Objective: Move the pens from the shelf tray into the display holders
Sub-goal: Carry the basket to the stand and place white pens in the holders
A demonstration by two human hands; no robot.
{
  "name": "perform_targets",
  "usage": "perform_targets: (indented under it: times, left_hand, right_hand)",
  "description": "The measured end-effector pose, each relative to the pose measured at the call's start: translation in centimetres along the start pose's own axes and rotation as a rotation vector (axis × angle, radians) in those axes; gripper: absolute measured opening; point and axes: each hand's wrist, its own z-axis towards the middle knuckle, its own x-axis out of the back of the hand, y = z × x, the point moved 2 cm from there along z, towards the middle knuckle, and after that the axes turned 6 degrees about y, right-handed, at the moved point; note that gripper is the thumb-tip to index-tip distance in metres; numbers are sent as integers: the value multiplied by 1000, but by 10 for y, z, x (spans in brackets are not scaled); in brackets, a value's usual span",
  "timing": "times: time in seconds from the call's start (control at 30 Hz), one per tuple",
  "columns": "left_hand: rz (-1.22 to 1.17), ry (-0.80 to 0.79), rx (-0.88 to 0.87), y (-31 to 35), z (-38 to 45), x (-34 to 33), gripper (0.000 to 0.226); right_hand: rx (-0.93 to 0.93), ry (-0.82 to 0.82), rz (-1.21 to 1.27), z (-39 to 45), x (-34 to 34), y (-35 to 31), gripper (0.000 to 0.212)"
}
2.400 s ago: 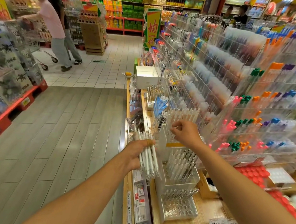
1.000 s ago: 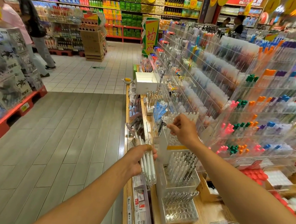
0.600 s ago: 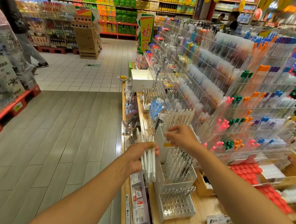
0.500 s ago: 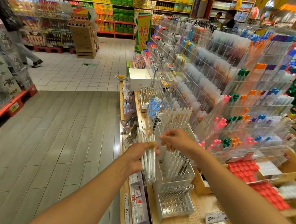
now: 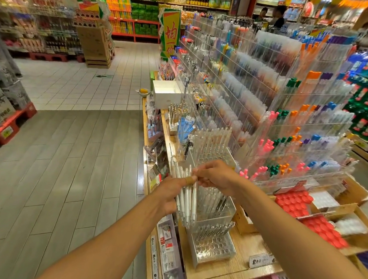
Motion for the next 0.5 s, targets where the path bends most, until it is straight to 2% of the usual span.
perform_targets:
  times: [0.13, 0.27, 0.33, 0.5]
  left_hand:
    - [-85, -13, 27, 2, 1, 2, 10]
    - [-55, 41, 25, 1, 5, 9, 12]
    - [-37, 48, 25, 1, 5, 10, 14]
    - [-49, 46, 38, 1, 6, 9, 13]
  right_hand:
    - [78, 131, -12, 1, 18, -13, 19]
    - [344, 428, -102, 6, 38, -34, 14]
    - [465, 526, -166, 9, 42, -40, 14]
    - [591, 491, -346, 11, 33, -38, 16]
